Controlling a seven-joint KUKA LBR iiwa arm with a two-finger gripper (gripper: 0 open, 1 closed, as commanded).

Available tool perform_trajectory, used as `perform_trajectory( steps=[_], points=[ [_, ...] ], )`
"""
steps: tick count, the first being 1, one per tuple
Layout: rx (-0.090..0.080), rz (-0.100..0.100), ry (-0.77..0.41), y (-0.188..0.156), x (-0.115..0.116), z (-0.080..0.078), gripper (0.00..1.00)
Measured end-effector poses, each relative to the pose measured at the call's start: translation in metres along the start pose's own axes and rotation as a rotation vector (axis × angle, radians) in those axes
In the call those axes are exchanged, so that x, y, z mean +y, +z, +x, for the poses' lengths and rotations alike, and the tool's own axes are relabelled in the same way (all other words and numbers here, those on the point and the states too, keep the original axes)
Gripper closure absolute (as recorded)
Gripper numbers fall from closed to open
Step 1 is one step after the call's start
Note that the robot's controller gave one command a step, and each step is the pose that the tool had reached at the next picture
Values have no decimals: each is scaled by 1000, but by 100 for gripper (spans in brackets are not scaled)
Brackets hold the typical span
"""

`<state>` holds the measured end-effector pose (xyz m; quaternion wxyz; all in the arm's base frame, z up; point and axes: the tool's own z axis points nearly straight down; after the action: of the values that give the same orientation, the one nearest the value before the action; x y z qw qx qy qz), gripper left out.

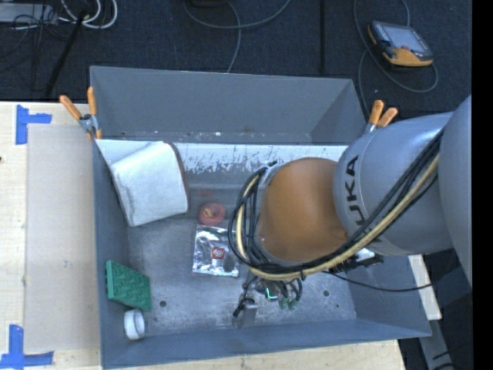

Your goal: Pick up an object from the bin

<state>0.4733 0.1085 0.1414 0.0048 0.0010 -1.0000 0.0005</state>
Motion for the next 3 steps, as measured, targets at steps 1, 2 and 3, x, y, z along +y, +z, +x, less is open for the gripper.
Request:
perform_trajectory(
  steps=[1, 2, 3],
  points=[
    [-12, -1, 16, 25, -5, -74, 0],
    [-6, -2, 299, 72, -18, -68, 0],
    [-6, -3, 300, 71, -17, -69, 100]
  ],
)
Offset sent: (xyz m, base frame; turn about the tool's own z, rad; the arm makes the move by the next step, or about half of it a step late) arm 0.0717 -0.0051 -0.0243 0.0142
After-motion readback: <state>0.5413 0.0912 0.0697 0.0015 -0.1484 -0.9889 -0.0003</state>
